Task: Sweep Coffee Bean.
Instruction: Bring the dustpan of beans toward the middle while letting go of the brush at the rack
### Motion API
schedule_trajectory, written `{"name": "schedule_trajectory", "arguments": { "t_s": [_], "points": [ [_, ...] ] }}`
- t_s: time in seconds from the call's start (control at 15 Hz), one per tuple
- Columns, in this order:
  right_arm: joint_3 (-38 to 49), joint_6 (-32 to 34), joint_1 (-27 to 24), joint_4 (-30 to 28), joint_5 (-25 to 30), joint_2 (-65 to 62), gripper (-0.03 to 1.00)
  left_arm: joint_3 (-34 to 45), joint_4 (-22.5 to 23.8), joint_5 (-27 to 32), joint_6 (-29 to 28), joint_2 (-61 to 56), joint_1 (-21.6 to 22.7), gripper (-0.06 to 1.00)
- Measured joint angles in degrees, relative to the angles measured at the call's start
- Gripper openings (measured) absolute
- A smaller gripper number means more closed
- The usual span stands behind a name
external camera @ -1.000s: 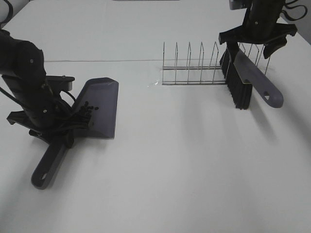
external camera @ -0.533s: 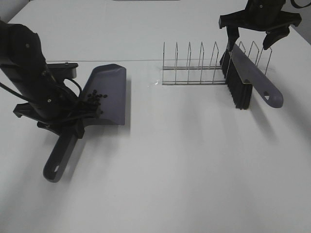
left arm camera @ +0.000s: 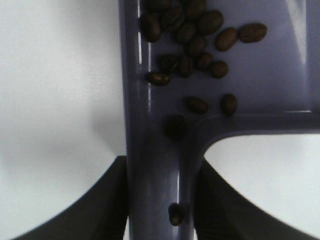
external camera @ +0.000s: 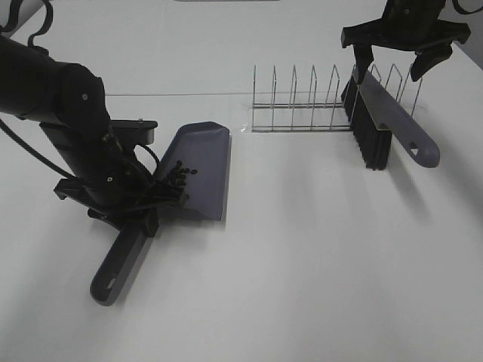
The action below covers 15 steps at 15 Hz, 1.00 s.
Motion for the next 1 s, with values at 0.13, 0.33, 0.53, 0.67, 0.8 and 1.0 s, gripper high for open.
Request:
{"name": "schedule_trajectory", "arguments": {
  "t_s": [0.13,0.33,0.53,0.67,0.8,1.0],
  "points": [
    [0.0,-0.2,0.0,0.0,0.2,0.0,0.80,0.0,0.0,-0.1,0.0,0.0,0.0,0.37],
    [0.0,-0.2,0.0,0.0,1.2,0.0,0.80,0.0,-0.1,-0.3,0.0,0.0,0.0,0.53],
    [0.0,-0.3,0.0,0.0,2.9,-0.7,0.80,0.0,-0.1,-0.3,0.0,-0.1,0.0,0.55],
    [0.0,-0.8,0.0,0.0,3.6,-3.1,0.80,0.0,0.1,0.1,0.0,-2.2,0.0,0.55],
    [0.0,-1.5,0.0,0.5,6.2,-5.7,0.80,0.0,1.8,1.2,0.0,-6.5,0.1,0.55],
    [0.9,-4.0,0.0,3.2,6.5,-8.3,0.80,0.0,6.4,6.8,-0.2,-15.5,0.1,0.55]
  ]
}}
